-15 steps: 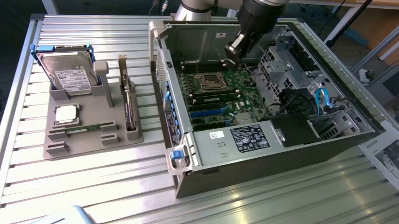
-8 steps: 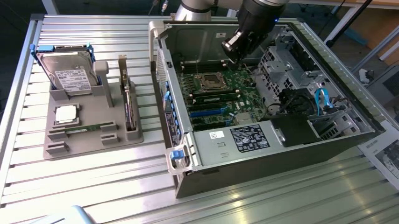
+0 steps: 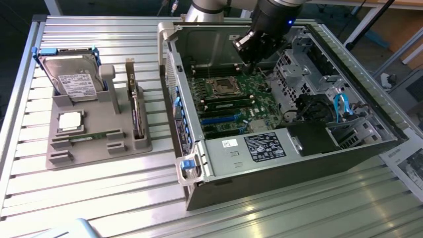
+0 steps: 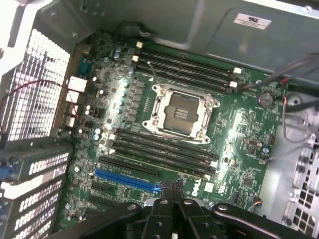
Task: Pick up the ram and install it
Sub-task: 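Press down the ram until it locks into place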
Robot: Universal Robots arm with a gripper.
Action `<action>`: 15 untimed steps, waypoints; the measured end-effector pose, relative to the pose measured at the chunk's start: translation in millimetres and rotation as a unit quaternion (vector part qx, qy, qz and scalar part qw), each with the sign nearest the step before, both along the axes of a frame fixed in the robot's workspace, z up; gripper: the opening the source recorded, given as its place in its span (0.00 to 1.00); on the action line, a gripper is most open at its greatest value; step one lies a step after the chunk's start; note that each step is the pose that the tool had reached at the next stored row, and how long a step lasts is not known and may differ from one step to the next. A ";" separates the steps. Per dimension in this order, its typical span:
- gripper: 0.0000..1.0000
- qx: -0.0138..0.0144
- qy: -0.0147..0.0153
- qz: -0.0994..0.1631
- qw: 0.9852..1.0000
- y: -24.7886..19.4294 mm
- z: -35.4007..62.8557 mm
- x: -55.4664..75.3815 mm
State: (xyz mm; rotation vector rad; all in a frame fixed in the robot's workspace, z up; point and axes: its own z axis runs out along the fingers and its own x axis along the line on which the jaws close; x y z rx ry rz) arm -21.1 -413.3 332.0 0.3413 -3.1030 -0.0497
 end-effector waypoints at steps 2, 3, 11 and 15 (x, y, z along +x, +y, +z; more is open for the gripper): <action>0.10 0.000 0.000 -0.024 1.000 0.0 0.0 0.0; 0.10 0.000 0.000 -0.032 0.999 0.0 0.0 0.0; 0.10 0.000 0.000 -0.072 0.997 0.0 0.0 0.0; 0.10 0.000 0.000 -0.072 0.997 -0.1 0.0 0.0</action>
